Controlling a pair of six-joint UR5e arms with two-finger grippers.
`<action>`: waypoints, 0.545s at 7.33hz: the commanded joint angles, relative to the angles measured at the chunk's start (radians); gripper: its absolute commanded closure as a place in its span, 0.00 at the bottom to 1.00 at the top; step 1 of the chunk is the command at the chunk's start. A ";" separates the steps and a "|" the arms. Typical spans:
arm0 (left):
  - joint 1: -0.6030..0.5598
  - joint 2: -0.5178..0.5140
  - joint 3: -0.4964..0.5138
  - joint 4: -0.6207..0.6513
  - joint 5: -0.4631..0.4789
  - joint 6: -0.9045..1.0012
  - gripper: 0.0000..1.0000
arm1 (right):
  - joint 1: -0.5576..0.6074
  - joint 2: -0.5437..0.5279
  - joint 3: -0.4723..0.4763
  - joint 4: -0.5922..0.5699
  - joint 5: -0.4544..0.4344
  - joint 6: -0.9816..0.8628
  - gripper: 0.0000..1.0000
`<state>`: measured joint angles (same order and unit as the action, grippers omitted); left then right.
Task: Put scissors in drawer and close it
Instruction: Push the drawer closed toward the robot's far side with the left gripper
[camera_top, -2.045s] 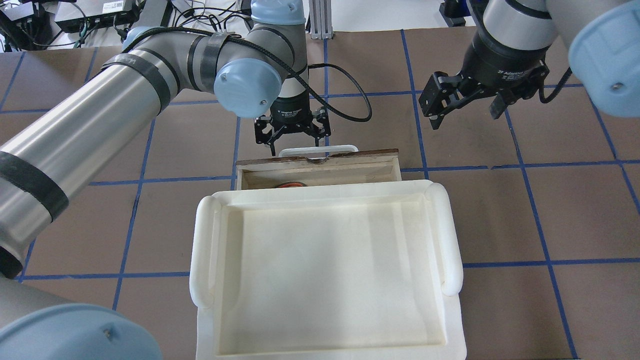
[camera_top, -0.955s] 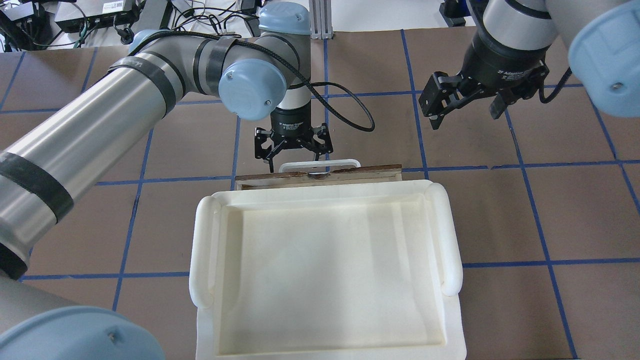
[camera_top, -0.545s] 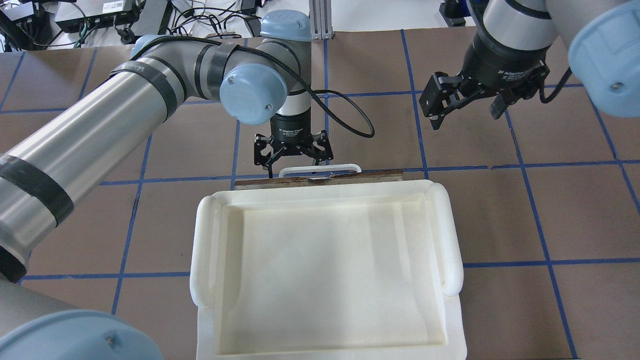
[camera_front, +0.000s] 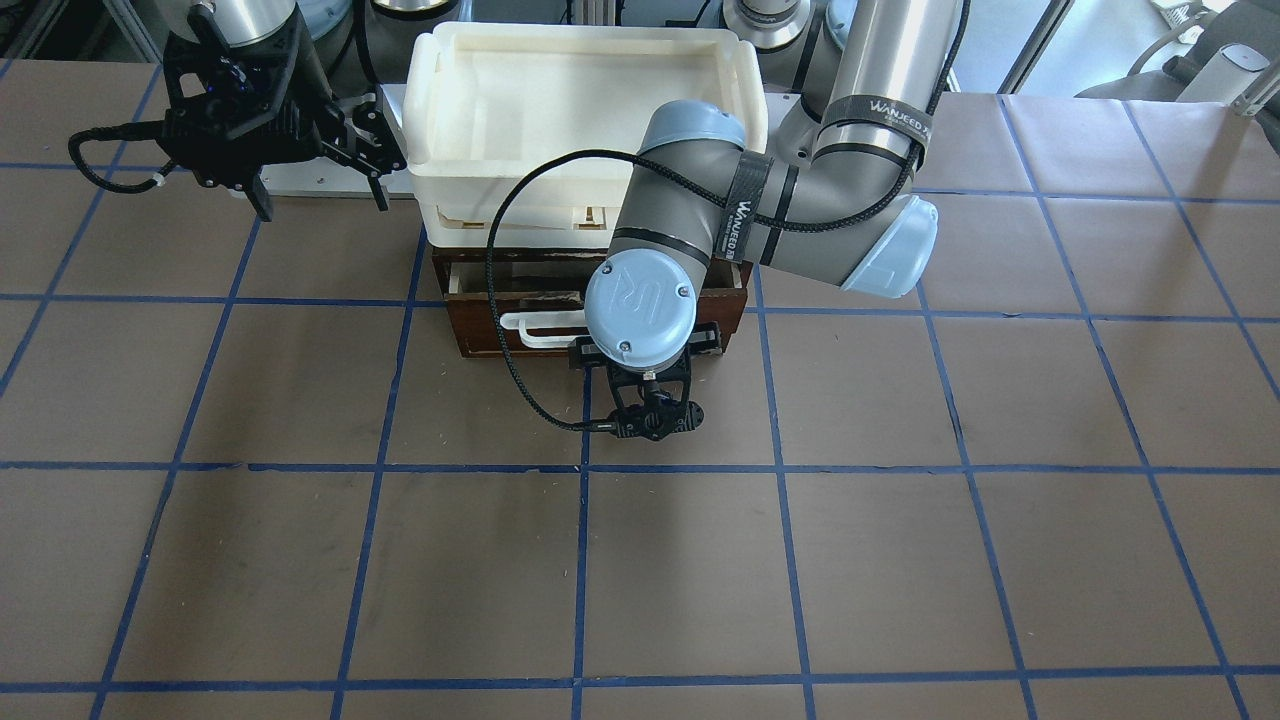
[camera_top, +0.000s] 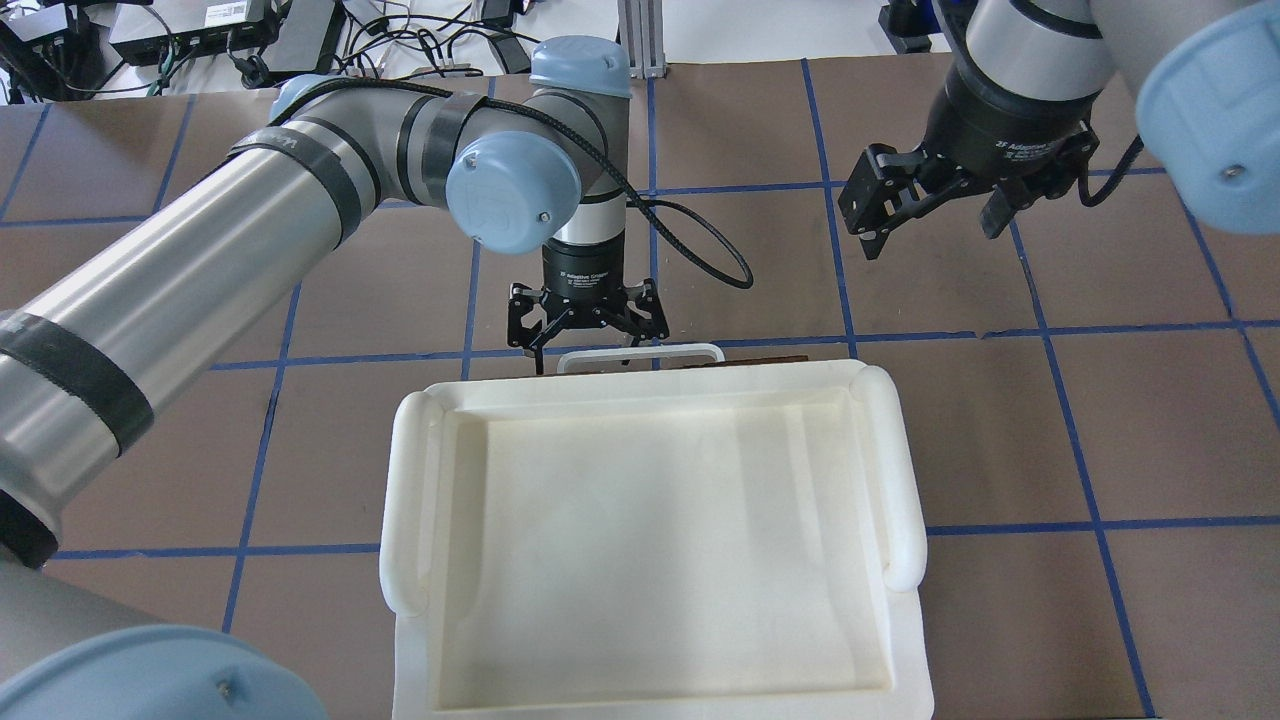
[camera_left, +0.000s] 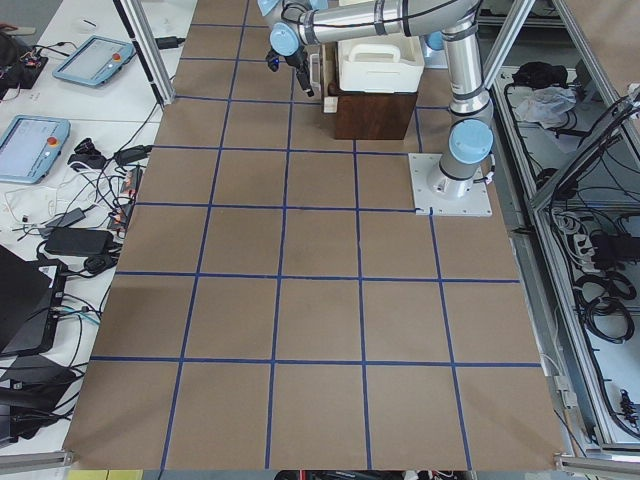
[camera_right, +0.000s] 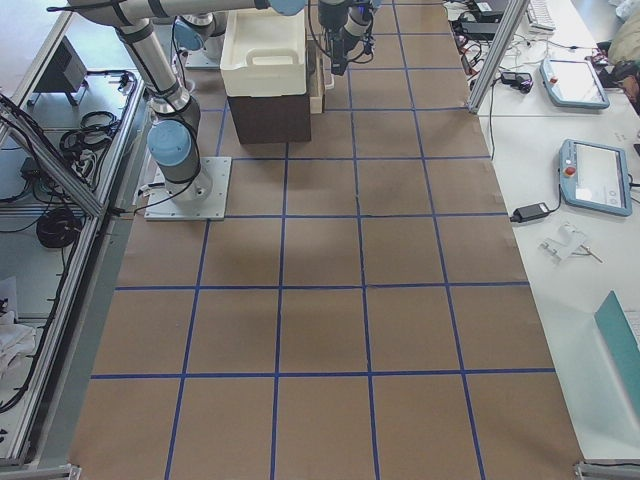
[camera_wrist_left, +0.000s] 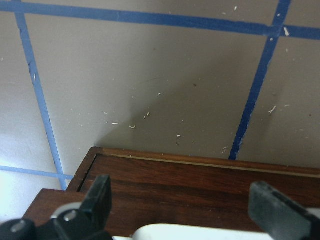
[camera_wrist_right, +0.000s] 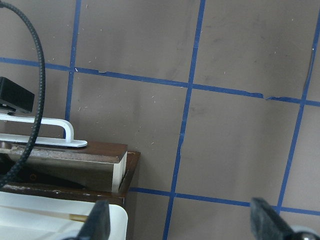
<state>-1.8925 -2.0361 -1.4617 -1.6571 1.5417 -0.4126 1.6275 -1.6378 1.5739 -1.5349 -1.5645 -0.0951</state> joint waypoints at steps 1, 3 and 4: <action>0.000 0.011 0.000 -0.044 -0.002 -0.002 0.00 | 0.000 0.000 0.000 -0.001 0.000 0.000 0.00; 0.000 0.011 0.000 -0.075 -0.006 -0.015 0.00 | 0.000 0.001 0.000 -0.001 0.000 0.000 0.00; 0.000 0.013 0.000 -0.081 -0.014 -0.015 0.00 | 0.000 0.000 0.000 -0.001 -0.002 0.000 0.00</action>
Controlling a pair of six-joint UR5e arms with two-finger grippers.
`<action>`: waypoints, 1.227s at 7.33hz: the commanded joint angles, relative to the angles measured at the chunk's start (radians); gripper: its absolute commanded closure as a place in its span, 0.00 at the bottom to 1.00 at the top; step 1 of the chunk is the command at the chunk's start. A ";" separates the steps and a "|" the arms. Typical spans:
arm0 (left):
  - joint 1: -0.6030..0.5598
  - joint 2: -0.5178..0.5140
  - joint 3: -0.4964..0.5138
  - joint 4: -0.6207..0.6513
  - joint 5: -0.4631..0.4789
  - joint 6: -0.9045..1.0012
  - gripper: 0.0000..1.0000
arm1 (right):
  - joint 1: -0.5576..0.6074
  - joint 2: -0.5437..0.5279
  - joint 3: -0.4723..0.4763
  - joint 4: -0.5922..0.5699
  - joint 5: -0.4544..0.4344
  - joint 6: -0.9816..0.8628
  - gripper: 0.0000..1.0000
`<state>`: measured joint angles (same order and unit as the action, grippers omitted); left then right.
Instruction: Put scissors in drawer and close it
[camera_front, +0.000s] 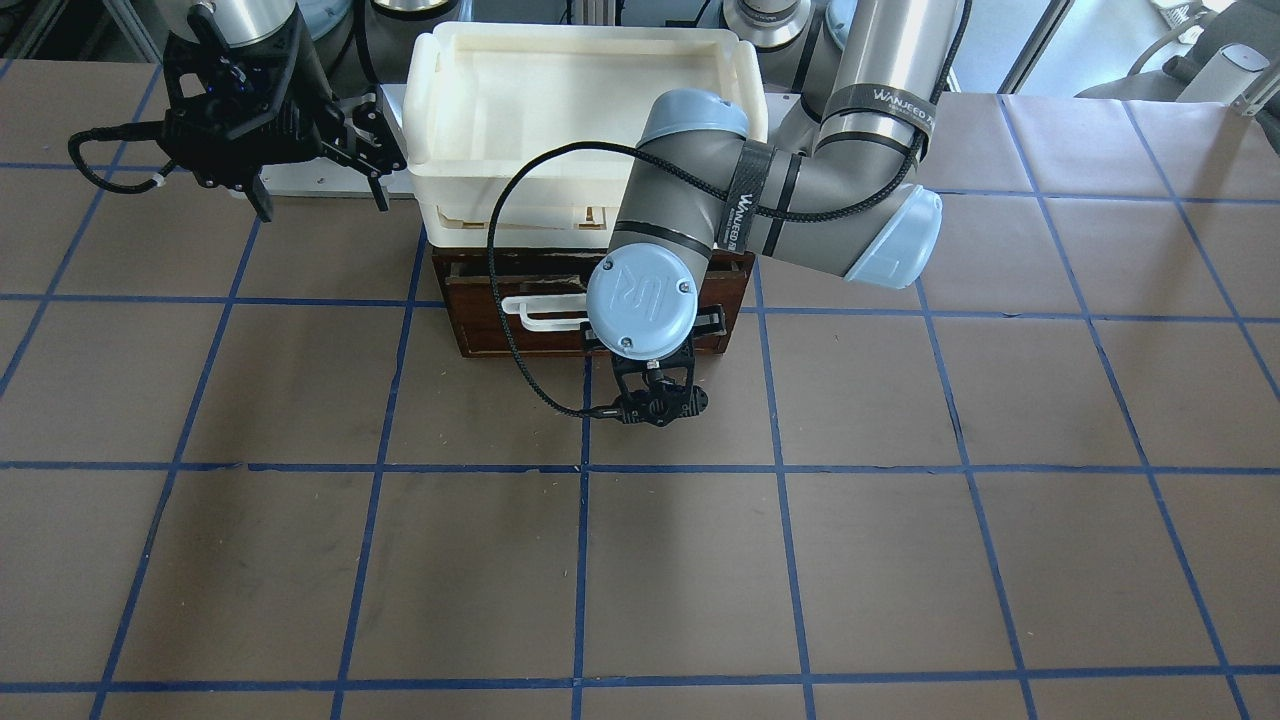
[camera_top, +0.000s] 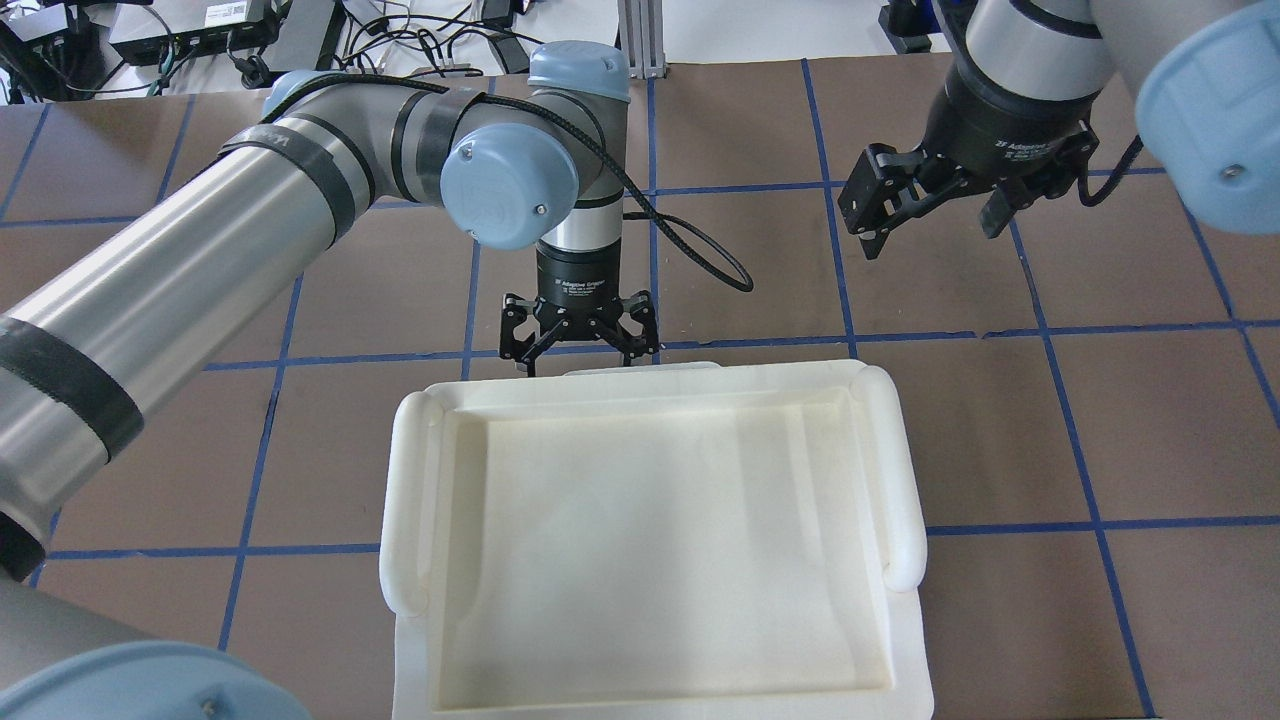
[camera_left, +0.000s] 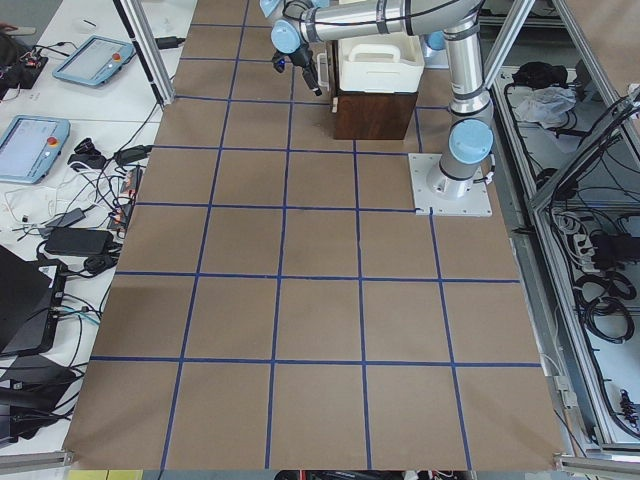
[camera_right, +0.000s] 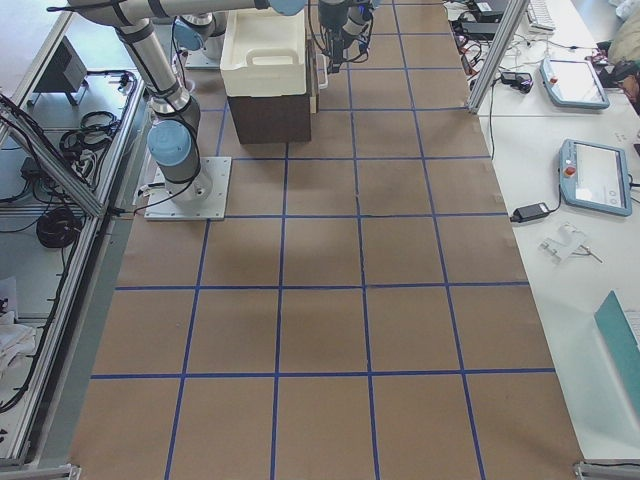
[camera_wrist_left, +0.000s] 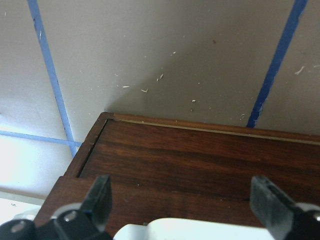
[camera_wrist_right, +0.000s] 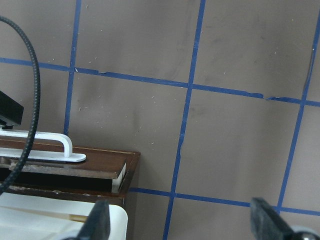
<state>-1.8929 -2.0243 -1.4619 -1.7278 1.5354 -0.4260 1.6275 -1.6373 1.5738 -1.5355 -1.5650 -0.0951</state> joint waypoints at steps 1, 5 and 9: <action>-0.002 -0.007 0.000 -0.024 -0.008 -0.002 0.00 | 0.000 0.001 0.002 0.002 -0.001 0.000 0.00; -0.014 -0.010 0.000 -0.049 -0.008 -0.033 0.00 | 0.000 0.001 0.002 0.003 -0.001 -0.002 0.00; 0.041 0.021 0.064 -0.035 0.000 0.004 0.00 | 0.000 -0.001 0.002 0.005 -0.003 0.000 0.00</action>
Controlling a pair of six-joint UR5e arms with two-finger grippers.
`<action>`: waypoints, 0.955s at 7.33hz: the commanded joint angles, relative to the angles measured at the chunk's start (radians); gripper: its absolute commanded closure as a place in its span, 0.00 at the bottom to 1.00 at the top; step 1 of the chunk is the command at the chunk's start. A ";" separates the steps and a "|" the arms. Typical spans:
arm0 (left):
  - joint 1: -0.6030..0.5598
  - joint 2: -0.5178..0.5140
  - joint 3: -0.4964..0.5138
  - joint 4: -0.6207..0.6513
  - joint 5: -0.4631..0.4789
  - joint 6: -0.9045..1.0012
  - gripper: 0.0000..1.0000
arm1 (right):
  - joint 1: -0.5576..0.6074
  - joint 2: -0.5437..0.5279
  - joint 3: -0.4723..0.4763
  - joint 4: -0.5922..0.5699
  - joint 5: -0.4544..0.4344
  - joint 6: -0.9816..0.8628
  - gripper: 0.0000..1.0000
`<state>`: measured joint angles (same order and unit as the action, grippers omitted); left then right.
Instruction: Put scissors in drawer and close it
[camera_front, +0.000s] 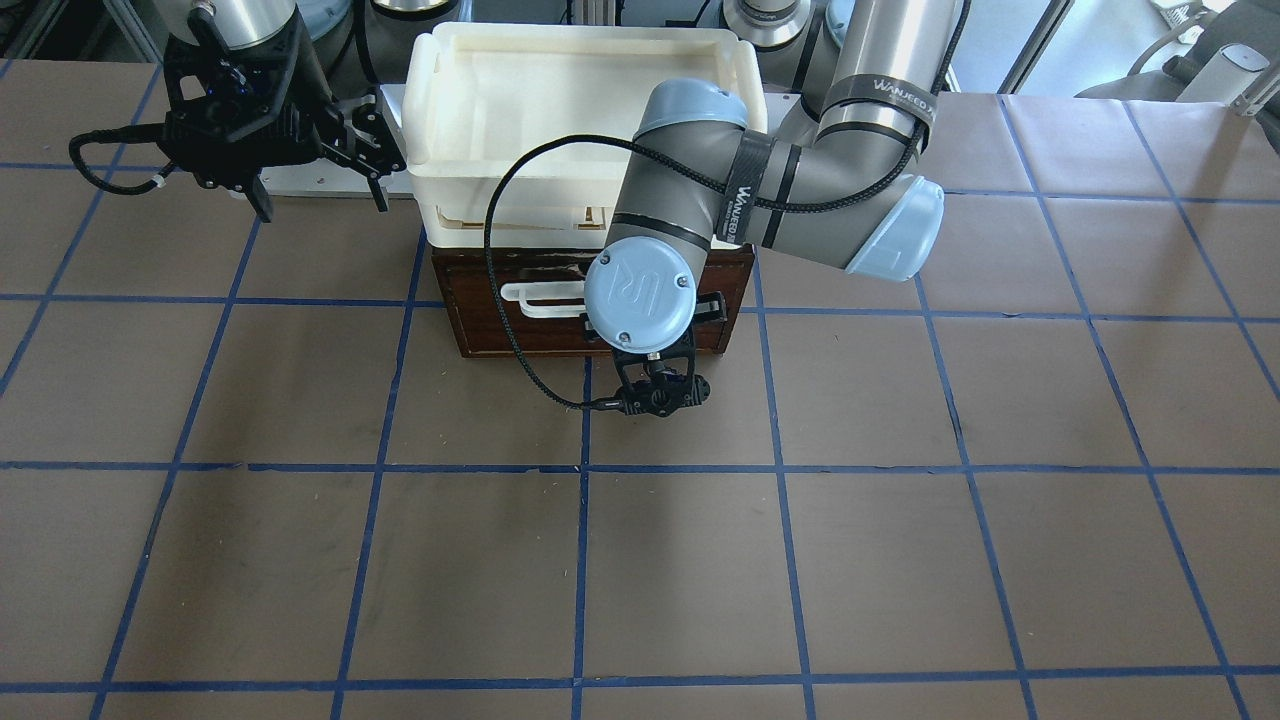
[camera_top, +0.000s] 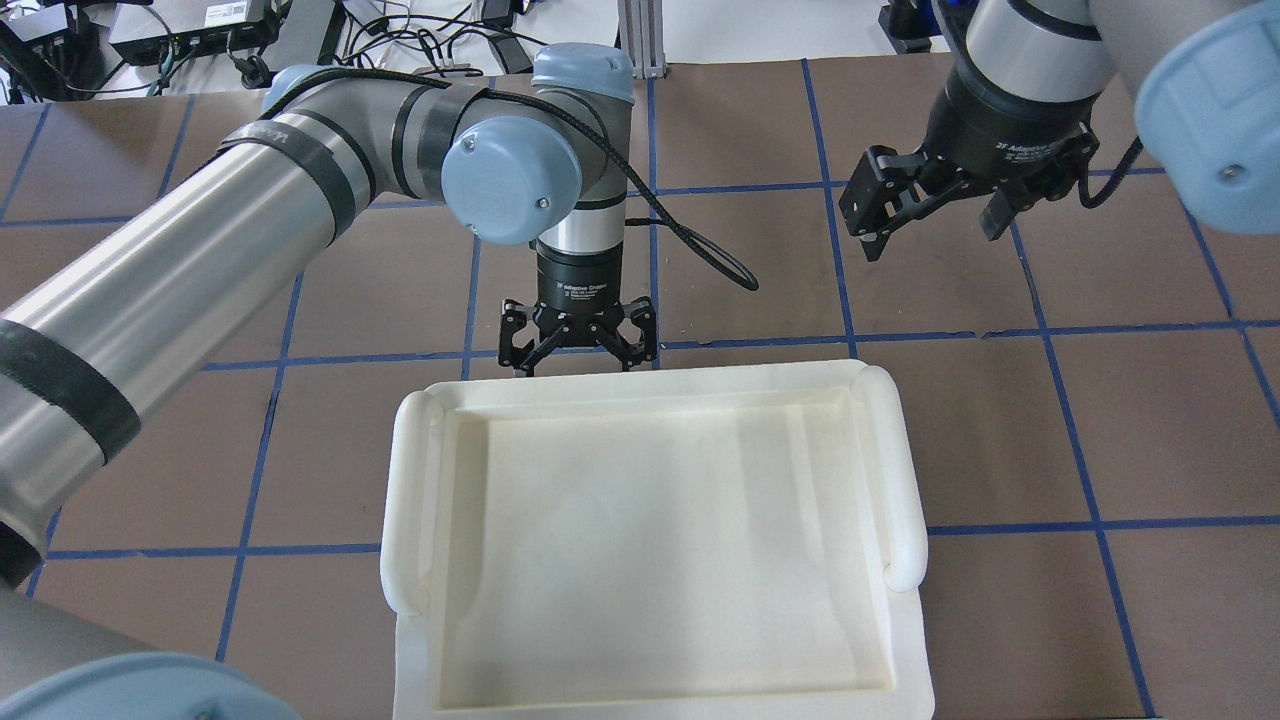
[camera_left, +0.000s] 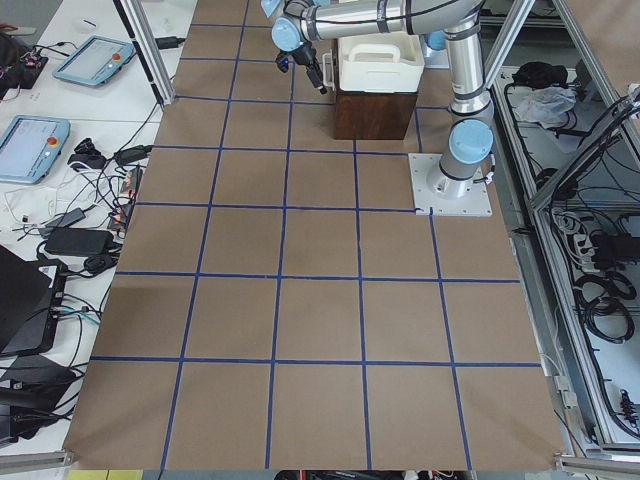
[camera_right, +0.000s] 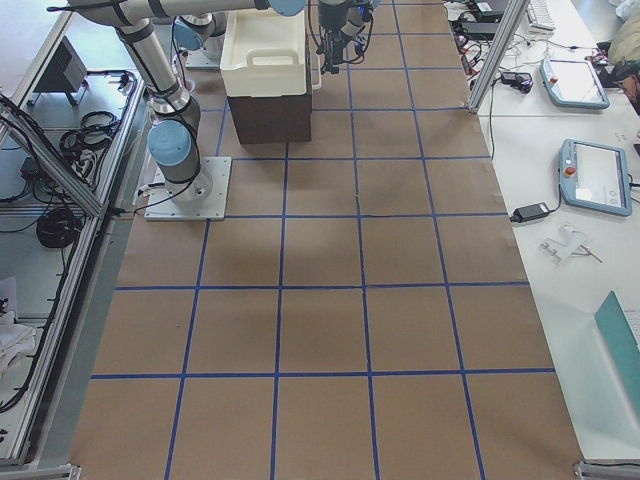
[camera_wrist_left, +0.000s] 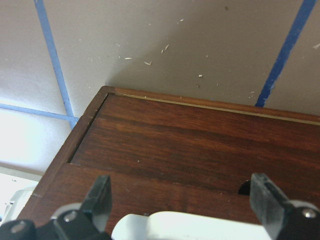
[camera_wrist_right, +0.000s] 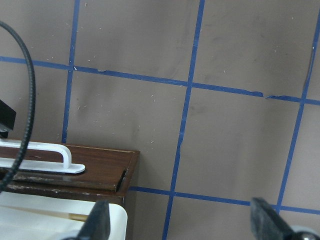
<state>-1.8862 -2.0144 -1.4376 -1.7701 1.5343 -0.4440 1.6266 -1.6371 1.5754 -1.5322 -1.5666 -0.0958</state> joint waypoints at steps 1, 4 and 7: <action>0.080 0.014 0.093 0.008 0.003 0.072 0.00 | 0.001 0.000 0.000 0.000 0.000 0.001 0.00; 0.191 0.078 0.148 0.129 -0.005 0.209 0.00 | -0.001 0.000 0.000 0.001 0.000 0.001 0.00; 0.246 0.160 0.148 0.219 0.004 0.348 0.00 | -0.001 -0.001 0.000 0.001 -0.001 -0.001 0.00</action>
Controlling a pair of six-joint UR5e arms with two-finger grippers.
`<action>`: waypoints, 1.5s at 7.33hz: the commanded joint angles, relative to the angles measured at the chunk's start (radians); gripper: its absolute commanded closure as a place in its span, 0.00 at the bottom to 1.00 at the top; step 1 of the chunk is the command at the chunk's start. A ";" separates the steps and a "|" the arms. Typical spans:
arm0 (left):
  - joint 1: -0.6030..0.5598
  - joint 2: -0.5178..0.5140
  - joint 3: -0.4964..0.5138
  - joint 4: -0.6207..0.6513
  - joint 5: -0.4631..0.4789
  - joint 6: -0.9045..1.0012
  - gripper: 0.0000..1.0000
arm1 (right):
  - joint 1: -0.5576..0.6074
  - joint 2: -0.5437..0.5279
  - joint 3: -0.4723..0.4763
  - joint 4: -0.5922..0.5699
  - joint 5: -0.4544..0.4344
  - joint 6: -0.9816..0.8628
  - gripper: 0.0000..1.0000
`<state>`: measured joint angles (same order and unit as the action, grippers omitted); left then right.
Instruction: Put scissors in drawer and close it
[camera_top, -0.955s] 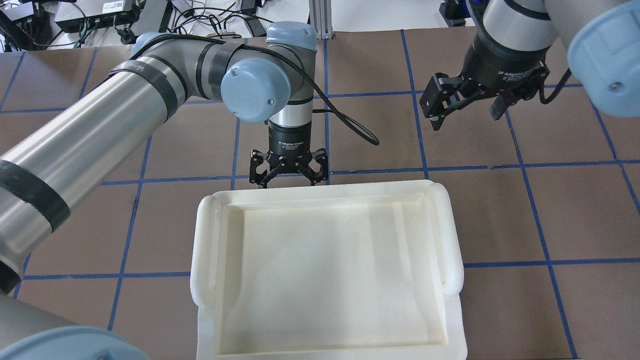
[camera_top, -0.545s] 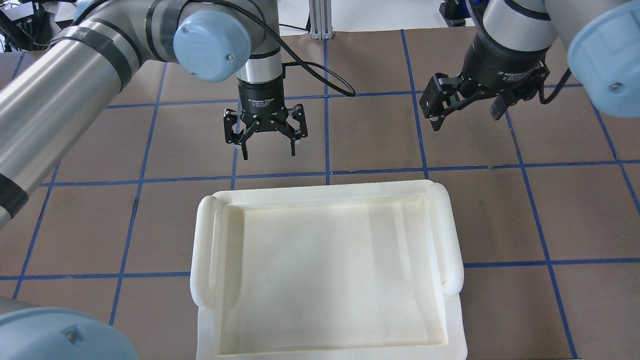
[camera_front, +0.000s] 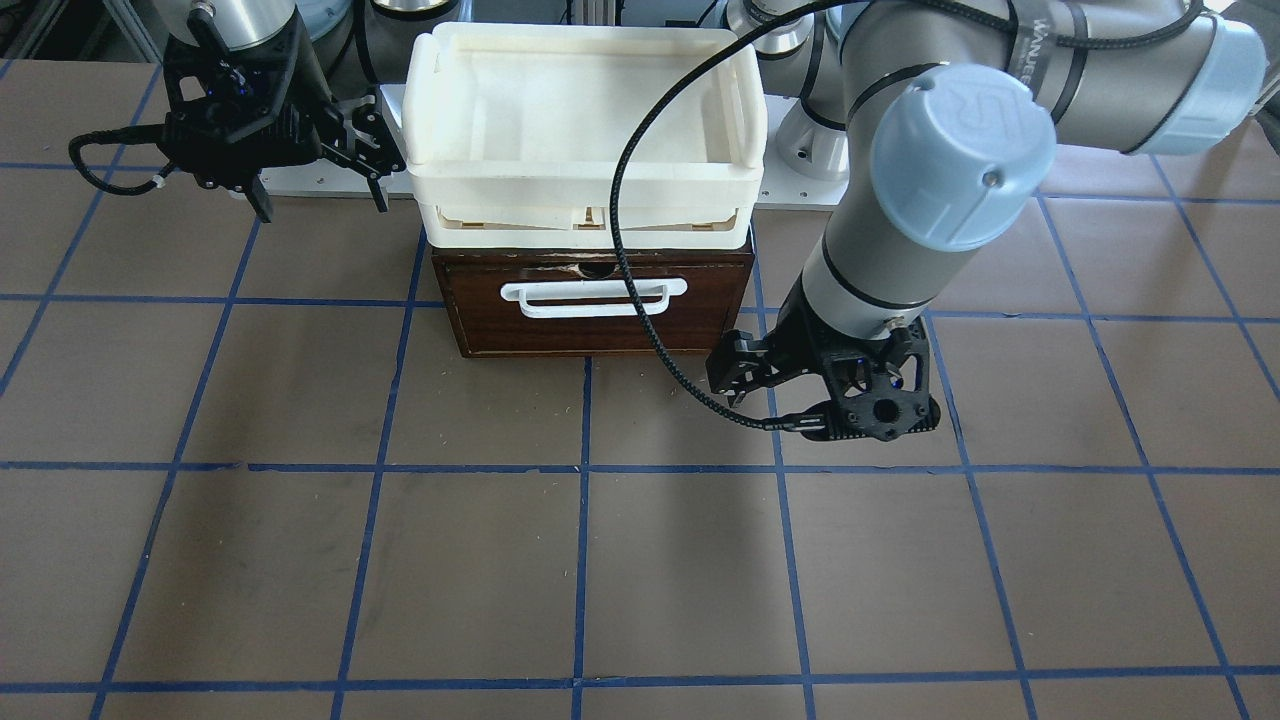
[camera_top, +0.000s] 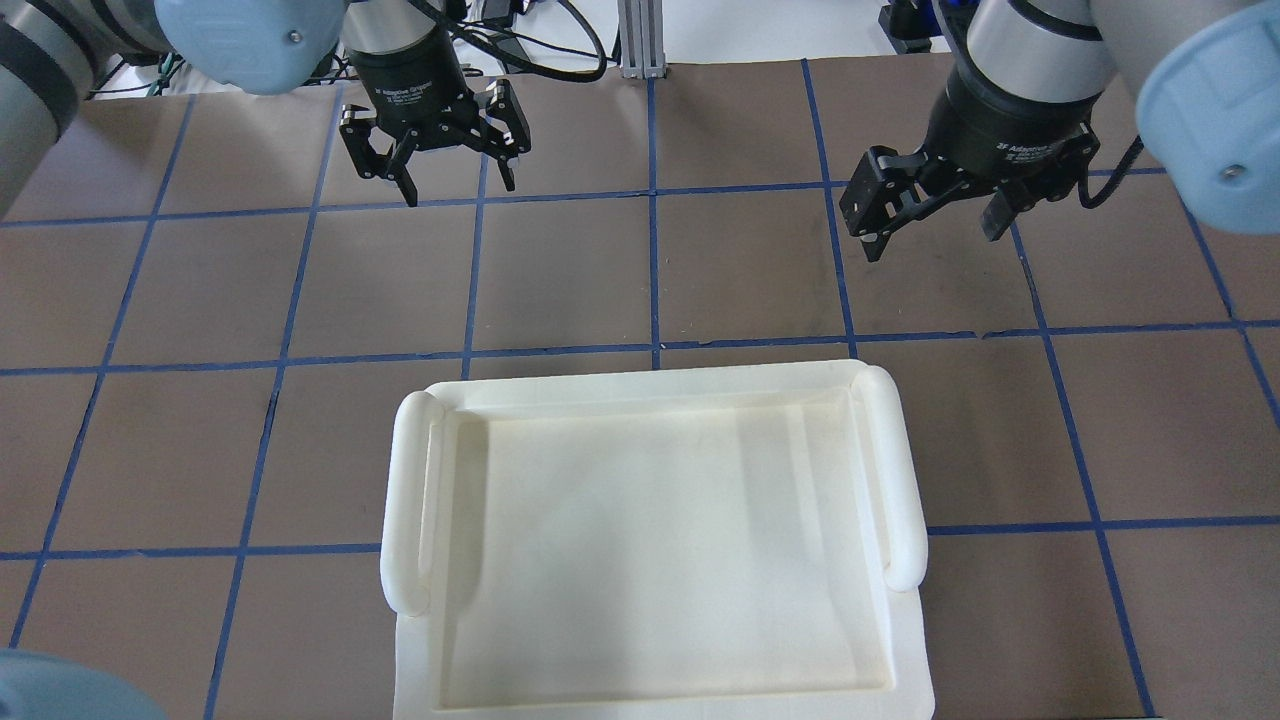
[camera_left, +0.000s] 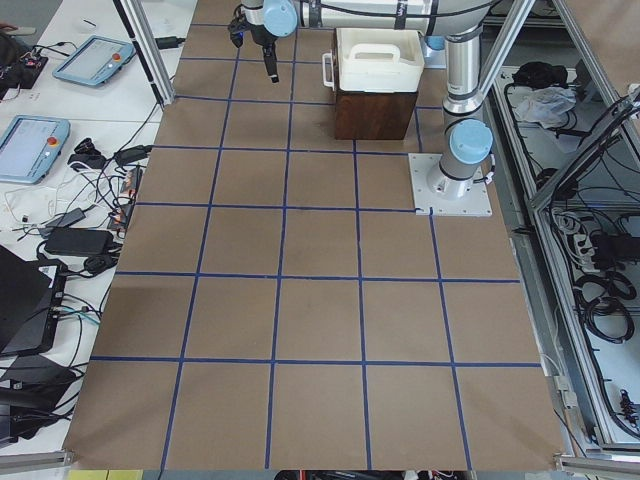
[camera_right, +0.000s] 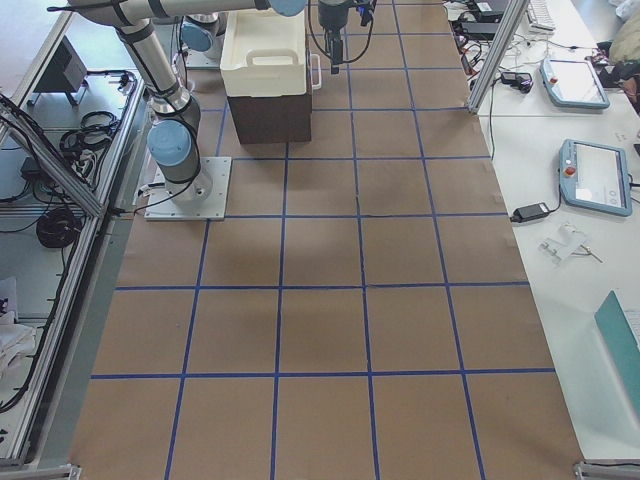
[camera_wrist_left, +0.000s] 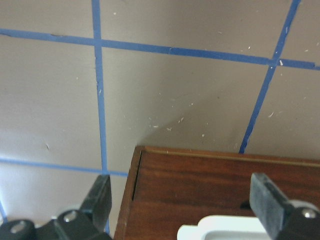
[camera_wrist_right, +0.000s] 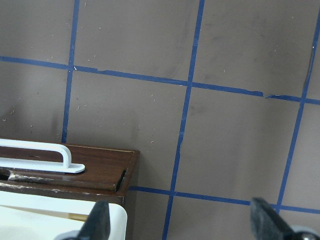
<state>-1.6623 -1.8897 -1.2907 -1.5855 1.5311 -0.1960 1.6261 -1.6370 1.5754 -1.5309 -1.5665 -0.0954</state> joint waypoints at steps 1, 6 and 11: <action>0.060 0.075 -0.002 0.038 0.017 0.215 0.00 | -0.002 -0.001 0.000 -0.002 -0.001 0.000 0.00; 0.139 0.208 -0.151 0.096 0.032 0.276 0.00 | 0.001 -0.006 0.008 0.006 0.000 -0.001 0.00; 0.160 0.296 -0.206 0.092 0.031 0.275 0.00 | 0.000 -0.003 0.008 0.006 0.002 -0.007 0.00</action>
<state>-1.5030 -1.6074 -1.4942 -1.4812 1.5630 0.1215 1.6261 -1.6407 1.5825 -1.5259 -1.5641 -0.1022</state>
